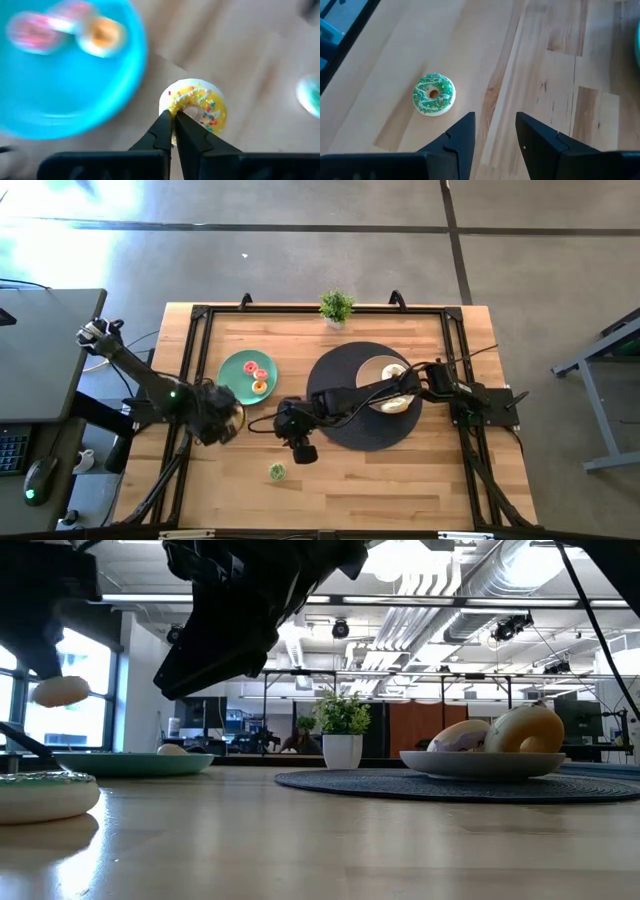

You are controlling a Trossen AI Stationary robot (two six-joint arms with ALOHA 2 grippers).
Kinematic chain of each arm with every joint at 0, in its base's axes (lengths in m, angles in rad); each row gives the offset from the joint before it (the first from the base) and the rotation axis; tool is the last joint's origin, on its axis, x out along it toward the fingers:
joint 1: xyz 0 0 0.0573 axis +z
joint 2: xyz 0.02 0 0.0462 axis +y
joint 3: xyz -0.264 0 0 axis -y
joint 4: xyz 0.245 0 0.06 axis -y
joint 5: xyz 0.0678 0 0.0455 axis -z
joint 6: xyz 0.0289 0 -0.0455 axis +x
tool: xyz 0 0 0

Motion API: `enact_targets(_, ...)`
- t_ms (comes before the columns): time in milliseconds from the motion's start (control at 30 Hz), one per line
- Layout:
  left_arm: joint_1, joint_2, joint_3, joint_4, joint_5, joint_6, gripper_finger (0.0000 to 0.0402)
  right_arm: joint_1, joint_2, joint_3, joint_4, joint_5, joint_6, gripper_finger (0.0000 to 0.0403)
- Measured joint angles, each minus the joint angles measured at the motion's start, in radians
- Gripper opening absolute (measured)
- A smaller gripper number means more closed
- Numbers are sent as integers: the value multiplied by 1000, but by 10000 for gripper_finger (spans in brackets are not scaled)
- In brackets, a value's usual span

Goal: Pick & Place donuts
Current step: Put the small yellow donut on the green plate

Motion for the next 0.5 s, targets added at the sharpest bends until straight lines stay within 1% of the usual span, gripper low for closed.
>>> enact_targets(100,70,-48,24,-152,-65,-72,3,5,0,-12,35,-6,1,138)
enact_targets(233,183,-89,22,-256,-59,-84,6,19,0,-79,146,-10,51,138)
enact_targets(433,316,-90,-12,-233,-26,19,7,28,2,-210,345,-3,126,138)
enact_targets(500,352,-77,-31,-192,-22,53,7,28,2,-242,409,-2,142,138)
